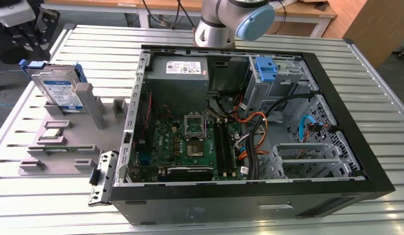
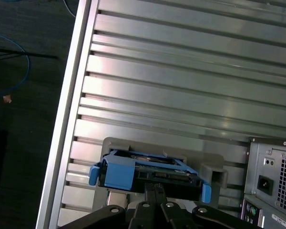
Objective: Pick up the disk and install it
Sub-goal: 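Pick up the disk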
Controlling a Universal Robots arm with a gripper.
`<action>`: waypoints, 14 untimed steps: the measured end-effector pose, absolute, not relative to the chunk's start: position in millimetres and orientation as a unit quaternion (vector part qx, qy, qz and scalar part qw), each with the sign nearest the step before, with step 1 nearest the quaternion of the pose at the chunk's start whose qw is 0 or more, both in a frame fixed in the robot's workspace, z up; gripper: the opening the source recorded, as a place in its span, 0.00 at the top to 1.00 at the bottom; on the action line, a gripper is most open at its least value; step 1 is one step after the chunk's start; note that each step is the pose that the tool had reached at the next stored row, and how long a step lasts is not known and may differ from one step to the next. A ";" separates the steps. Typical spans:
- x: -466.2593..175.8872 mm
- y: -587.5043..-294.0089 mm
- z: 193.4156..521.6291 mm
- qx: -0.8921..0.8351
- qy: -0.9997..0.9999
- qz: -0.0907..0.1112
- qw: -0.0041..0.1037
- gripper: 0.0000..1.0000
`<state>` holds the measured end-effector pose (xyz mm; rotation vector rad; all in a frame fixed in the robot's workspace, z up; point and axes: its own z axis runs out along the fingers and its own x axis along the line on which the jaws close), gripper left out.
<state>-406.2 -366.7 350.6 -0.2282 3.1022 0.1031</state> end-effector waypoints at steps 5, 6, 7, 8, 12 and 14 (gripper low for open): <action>-406.2 -366.7 350.6 -0.073 0.997 0.033 0.015 0.90; -406.2 -366.6 350.6 -0.073 0.997 0.033 0.015 0.90; -406.2 -366.7 350.6 -0.073 0.997 0.033 0.015 0.90; -406.2 -366.6 350.6 -0.073 0.997 0.033 0.015 0.90; -406.2 -366.6 350.7 -0.077 0.996 0.033 0.015 0.90; -406.2 -366.6 350.6 -0.081 0.996 0.033 0.014 0.90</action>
